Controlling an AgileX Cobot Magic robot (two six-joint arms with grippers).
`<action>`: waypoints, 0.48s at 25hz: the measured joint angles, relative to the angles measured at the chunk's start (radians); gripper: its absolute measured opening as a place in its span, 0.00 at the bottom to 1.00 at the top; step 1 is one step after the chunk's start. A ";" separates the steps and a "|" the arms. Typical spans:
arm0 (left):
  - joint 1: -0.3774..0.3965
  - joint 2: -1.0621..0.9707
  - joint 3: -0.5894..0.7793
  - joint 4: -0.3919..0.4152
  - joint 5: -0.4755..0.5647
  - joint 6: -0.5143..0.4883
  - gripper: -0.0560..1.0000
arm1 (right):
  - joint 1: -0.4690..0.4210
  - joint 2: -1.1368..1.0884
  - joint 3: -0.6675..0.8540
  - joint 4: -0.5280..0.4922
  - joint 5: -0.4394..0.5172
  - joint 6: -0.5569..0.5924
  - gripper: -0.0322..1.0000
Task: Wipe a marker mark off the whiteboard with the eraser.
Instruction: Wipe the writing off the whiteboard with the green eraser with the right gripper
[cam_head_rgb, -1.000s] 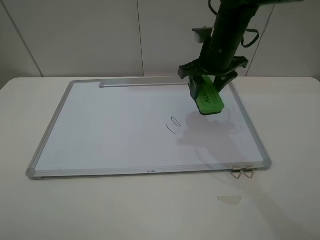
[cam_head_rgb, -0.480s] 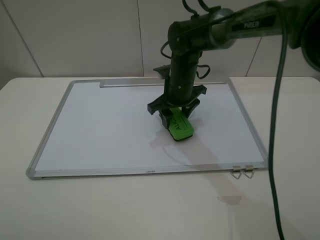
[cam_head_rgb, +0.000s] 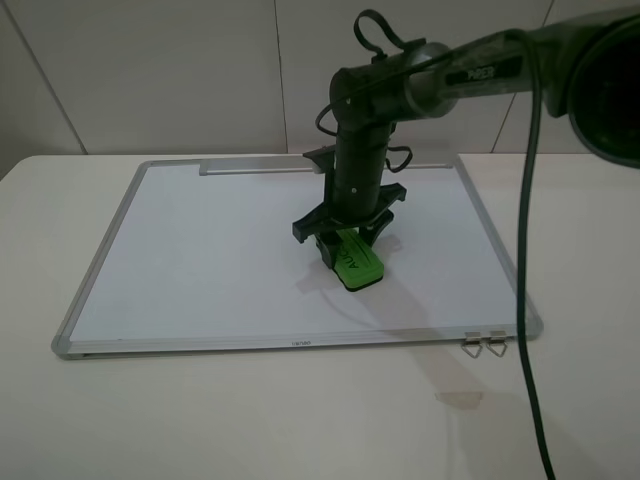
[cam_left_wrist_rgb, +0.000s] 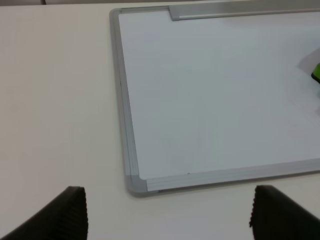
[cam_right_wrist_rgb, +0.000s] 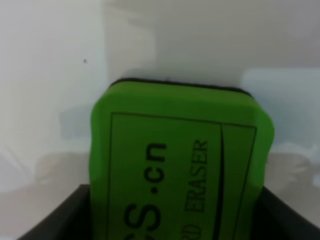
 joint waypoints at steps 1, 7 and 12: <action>0.000 0.000 0.000 0.000 0.000 0.000 0.70 | 0.000 0.000 0.000 0.004 -0.002 0.000 0.61; 0.000 0.000 0.000 0.000 0.000 0.000 0.70 | -0.001 0.000 0.000 0.081 -0.045 -0.022 0.61; 0.000 0.000 0.000 0.000 0.000 0.000 0.70 | -0.001 0.002 0.000 0.121 -0.064 -0.043 0.61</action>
